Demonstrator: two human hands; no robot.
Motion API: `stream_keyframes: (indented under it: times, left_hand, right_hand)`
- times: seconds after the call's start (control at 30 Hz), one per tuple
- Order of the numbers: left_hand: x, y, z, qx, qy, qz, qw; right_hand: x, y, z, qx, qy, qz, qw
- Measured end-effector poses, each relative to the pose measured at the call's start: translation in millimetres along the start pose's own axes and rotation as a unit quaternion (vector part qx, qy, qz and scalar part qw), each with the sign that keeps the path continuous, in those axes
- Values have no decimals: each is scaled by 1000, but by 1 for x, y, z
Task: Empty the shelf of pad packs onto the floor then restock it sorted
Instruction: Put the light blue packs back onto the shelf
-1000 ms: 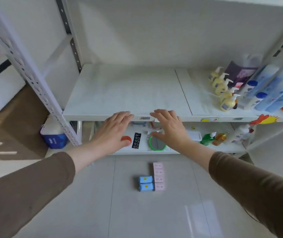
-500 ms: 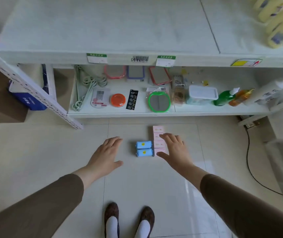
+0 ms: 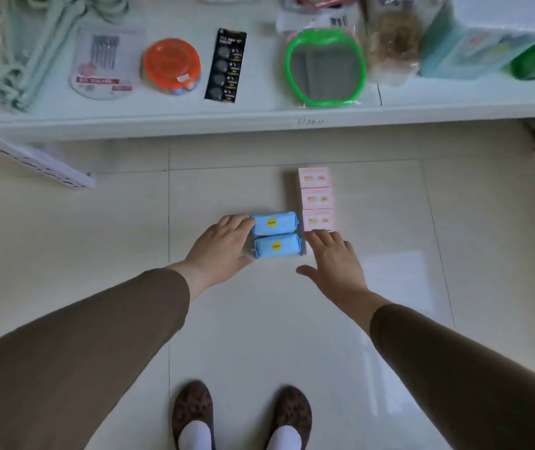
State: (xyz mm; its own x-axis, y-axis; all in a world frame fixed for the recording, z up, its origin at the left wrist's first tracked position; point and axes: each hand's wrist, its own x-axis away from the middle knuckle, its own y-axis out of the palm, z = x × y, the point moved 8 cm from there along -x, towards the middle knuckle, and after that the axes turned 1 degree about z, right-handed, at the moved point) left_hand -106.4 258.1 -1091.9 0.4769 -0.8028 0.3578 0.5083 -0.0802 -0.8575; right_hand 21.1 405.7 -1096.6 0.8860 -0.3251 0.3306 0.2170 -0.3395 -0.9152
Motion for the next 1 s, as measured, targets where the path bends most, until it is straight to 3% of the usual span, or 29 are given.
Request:
stream_keyframes:
  times: [0.4,0.73,1.0]
  left_hand:
    - [-99,98,-37,25,5,19,999]
    - [-125,117,-42,-16,15,14,1000]
    - [-118,109,-45,19,-17,4,1000]
  right_hand:
    - [-67,112,18,49,-51,67,995]
    - [-68,139,10,142,-112,87,980]
    - [-47,136,3,78,-95,66,990]
